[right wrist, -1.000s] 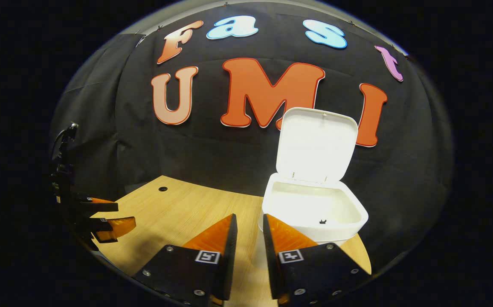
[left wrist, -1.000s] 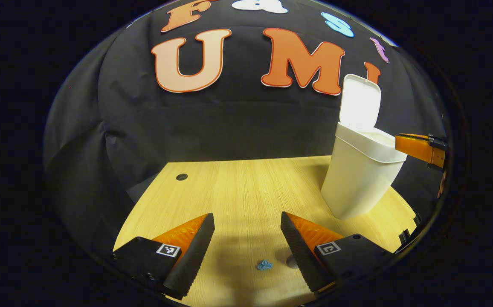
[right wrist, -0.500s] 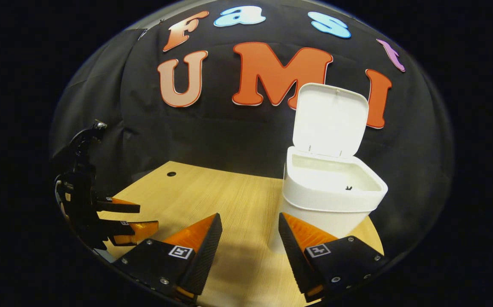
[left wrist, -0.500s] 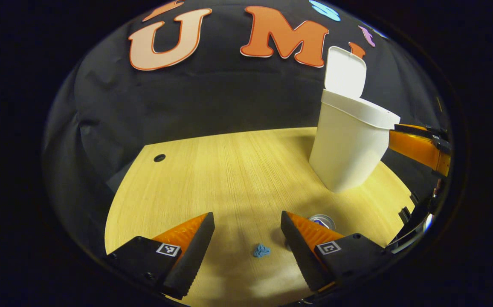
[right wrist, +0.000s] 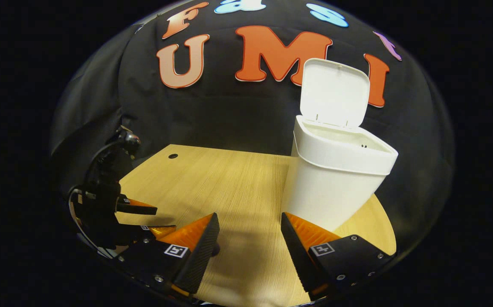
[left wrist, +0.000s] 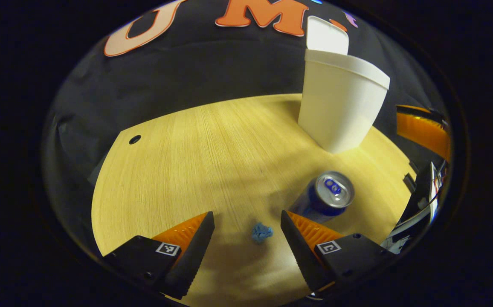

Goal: Press the lid of the desktop garbage bin to open it, pick up the crumpled paper on the desktop and throw it into the bin, then pick up the pop can on the desktop and drop it into the bin, and finally close the garbage bin lid.

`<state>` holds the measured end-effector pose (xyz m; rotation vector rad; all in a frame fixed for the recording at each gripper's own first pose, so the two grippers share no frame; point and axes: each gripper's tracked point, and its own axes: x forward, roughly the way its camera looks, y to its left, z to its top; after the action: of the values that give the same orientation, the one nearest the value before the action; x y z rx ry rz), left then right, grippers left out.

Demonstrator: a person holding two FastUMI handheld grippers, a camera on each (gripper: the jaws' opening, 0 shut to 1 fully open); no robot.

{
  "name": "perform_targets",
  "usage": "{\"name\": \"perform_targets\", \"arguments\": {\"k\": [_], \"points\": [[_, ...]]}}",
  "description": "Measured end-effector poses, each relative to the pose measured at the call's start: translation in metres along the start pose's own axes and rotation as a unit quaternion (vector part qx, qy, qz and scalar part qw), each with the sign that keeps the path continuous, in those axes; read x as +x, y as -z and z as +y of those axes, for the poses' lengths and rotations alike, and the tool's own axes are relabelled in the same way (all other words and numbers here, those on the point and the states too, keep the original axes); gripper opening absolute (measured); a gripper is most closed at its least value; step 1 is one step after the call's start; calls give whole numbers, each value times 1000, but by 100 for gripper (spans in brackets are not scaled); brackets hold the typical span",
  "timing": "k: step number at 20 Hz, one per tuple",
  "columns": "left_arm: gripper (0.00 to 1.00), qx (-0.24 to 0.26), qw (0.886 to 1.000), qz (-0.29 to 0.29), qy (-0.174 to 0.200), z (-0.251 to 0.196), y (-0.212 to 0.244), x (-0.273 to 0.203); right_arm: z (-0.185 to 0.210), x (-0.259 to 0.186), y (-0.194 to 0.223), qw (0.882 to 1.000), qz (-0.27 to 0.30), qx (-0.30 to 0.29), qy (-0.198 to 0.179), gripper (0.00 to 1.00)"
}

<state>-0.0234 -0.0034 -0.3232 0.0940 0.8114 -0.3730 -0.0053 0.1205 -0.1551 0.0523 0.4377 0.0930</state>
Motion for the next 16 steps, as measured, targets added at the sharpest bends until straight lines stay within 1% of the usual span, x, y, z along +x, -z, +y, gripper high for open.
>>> {"name": "perform_targets", "arguments": {"k": [6,8,10,11,12,13,14,15,16], "points": [[100,18,999,25,36,-16,25,24,1,-4,23,999,21,16,20,88],[96,26,998,31,51,-23,33,30,3,-5,29,999,28,24,23,88],[79,23,997,41,60,-27,41,37,4,-4,34,999,34,33,24,88],[64,19,997,47,66,-28,45,39,4,-4,37,998,36,36,25,88],[60,17,996,52,65,-25,48,39,5,-4,40,998,38,39,25,88],[46,12,996,52,65,-23,49,37,6,-3,41,998,39,42,25,88],[35,10,997,43,66,-20,42,38,7,-2,42,998,41,45,24,88],[26,6,997,44,62,-16,39,42,8,-1,43,998,43,48,22,88],[17,-1,997,46,67,-13,34,39,11,-1,44,998,45,50,19,88]]}}
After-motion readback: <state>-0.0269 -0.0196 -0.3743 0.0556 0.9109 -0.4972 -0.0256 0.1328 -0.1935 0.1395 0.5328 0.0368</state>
